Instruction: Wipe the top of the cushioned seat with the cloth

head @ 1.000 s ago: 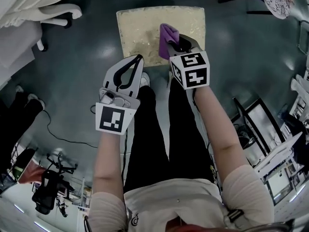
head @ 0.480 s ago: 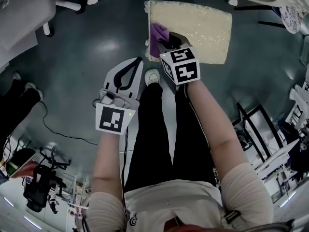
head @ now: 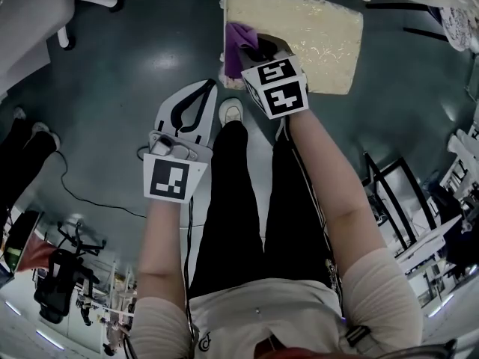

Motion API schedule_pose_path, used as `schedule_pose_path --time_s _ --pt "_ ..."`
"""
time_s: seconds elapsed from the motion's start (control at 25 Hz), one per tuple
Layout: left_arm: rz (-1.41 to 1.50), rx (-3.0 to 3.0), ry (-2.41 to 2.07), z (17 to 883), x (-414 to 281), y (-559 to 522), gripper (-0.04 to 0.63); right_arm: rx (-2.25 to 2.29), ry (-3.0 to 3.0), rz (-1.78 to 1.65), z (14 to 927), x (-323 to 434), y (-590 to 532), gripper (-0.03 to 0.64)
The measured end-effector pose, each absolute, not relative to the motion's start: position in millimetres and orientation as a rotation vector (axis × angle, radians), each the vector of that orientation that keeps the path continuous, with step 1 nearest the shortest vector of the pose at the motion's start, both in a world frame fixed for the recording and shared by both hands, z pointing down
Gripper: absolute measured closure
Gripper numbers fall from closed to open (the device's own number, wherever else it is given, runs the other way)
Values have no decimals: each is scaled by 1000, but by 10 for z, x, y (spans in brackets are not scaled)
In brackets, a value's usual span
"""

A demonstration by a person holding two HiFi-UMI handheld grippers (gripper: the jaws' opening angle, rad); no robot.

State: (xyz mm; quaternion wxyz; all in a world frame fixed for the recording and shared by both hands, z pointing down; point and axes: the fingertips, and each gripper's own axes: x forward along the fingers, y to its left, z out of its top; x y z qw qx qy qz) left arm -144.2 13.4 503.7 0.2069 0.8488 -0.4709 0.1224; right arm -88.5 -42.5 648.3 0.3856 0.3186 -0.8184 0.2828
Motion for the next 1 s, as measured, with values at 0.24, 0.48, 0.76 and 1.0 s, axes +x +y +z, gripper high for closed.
schedule_pose_path --time_s 0.24,0.48,0.76,1.0 --pt "340 2363 -1314 5051 -1096 70 581 777 -2098 733 6473 -655 -461 518" --pt "290 2329 -1333 5076 -719 -36 581 756 -2111 713 6482 -298 -536 518" --pt "298 2351 -1309 5104 -288 -97 581 786 -2080 730 6496 229 -621 520" --pt "294 2341 -1319 5082 -22 -202 581 786 -2048 746 6510 695 -697 518"
